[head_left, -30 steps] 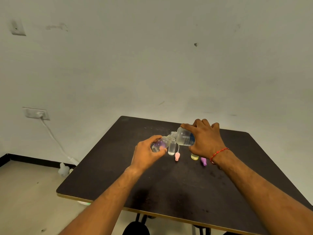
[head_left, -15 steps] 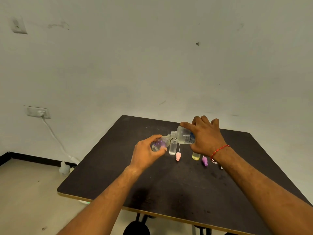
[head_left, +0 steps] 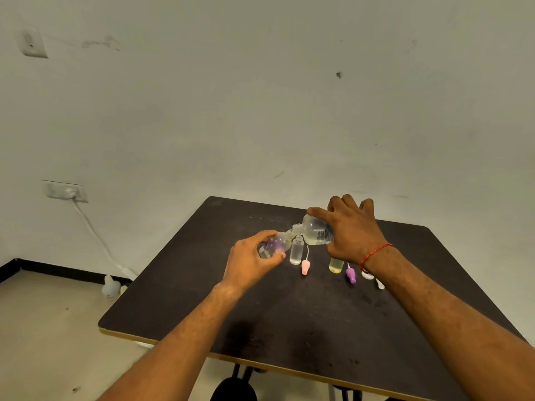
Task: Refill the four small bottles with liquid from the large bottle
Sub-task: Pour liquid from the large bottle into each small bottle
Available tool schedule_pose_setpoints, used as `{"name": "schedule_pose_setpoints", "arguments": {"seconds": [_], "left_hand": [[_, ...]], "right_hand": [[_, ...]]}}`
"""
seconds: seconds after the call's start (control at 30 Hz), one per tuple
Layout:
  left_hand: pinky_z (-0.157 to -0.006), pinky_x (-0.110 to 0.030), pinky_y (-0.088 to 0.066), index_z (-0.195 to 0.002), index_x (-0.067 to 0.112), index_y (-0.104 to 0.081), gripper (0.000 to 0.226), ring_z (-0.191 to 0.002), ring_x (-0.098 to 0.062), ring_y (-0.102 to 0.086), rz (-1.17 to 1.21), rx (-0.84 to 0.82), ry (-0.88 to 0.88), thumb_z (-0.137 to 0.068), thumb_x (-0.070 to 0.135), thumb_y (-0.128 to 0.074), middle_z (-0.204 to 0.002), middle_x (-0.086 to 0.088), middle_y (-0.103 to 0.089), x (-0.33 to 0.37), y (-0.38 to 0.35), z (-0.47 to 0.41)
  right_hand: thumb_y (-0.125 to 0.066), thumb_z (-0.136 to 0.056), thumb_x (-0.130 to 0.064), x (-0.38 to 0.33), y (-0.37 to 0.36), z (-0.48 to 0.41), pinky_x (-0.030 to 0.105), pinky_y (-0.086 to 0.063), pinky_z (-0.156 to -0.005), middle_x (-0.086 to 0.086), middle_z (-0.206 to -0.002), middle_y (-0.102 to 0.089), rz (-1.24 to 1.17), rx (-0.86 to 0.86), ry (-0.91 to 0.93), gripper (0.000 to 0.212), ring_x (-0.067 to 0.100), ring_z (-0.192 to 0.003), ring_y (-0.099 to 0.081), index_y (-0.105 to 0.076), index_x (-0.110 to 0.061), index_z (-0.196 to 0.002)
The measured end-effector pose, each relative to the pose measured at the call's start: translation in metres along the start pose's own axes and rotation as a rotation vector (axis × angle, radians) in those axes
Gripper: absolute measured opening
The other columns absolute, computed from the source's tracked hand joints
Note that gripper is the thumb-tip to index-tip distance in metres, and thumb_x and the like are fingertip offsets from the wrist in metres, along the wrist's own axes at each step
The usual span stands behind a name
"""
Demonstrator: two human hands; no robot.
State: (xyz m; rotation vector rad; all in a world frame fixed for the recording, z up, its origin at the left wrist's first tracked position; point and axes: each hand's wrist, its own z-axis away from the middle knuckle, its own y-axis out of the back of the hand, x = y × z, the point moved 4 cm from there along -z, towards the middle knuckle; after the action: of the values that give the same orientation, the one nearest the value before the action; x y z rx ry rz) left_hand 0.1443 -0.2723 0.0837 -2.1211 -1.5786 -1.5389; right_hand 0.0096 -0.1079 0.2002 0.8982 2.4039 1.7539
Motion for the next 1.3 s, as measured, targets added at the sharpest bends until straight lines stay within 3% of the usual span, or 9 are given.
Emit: {"name": "schedule_pose_setpoints", "arguments": {"seconds": [0.27,0.73,1.03,1.2,1.3], "left_hand": [[-0.080,-0.002,-0.047,-0.126,0.038,-0.065,0.048,-0.098,0.009,-0.064,-0.004,-0.003,0.000,-0.081,0.047,-0.081,-0.108,0.022,-0.067,0.003,0.000,0.000],[-0.085,-0.014,-0.056,-0.126,0.036,-0.066,0.051,-0.099,0.005,-0.066,0.026,0.000,0.004,-0.079,0.049,-0.083,-0.109,0.020,-0.071,0.002,-0.002,0.000],[-0.084,-0.010,-0.054,-0.128,0.036,-0.065,0.053,-0.098,0.007,-0.066,0.036,0.002,0.016,-0.079,0.048,-0.083,-0.110,0.020,-0.069,0.004,-0.003,0.001],[-0.087,-0.015,-0.056,-0.127,0.035,-0.066,0.052,-0.102,0.000,-0.068,0.040,0.007,0.017,-0.080,0.048,-0.083,-0.112,0.018,-0.071,0.005,-0.003,0.001],[-0.087,-0.014,-0.056,-0.125,0.038,-0.066,0.050,-0.100,0.006,-0.066,0.037,0.010,0.020,-0.079,0.048,-0.083,-0.108,0.024,-0.068,0.005,-0.003,0.001]], "right_hand": [[-0.071,-0.073,-0.040,0.001,0.002,-0.003,0.046,-0.031,-0.094,-0.001,-0.121,-0.047,0.021,-0.005,0.011,0.078,0.020,-0.117,-0.039,-0.033,-0.044,-0.141],[-0.069,-0.074,-0.040,0.000,0.008,-0.004,0.045,-0.030,-0.093,-0.001,-0.119,-0.045,0.029,-0.016,0.035,0.076,0.020,-0.116,-0.039,-0.033,-0.044,-0.141],[-0.069,-0.073,-0.041,0.000,0.011,-0.005,0.046,-0.029,-0.092,-0.001,-0.120,-0.046,0.044,-0.014,0.054,0.075,0.020,-0.117,-0.038,-0.034,-0.045,-0.140],[-0.069,-0.074,-0.042,-0.001,0.013,-0.006,0.046,-0.030,-0.093,0.000,-0.119,-0.045,0.060,-0.014,0.064,0.075,0.020,-0.117,-0.038,-0.034,-0.044,-0.140],[-0.069,-0.074,-0.041,-0.001,0.015,-0.006,0.046,-0.030,-0.092,-0.001,-0.117,-0.045,0.072,-0.009,0.069,0.075,0.020,-0.115,-0.039,-0.035,-0.043,-0.140]]}}
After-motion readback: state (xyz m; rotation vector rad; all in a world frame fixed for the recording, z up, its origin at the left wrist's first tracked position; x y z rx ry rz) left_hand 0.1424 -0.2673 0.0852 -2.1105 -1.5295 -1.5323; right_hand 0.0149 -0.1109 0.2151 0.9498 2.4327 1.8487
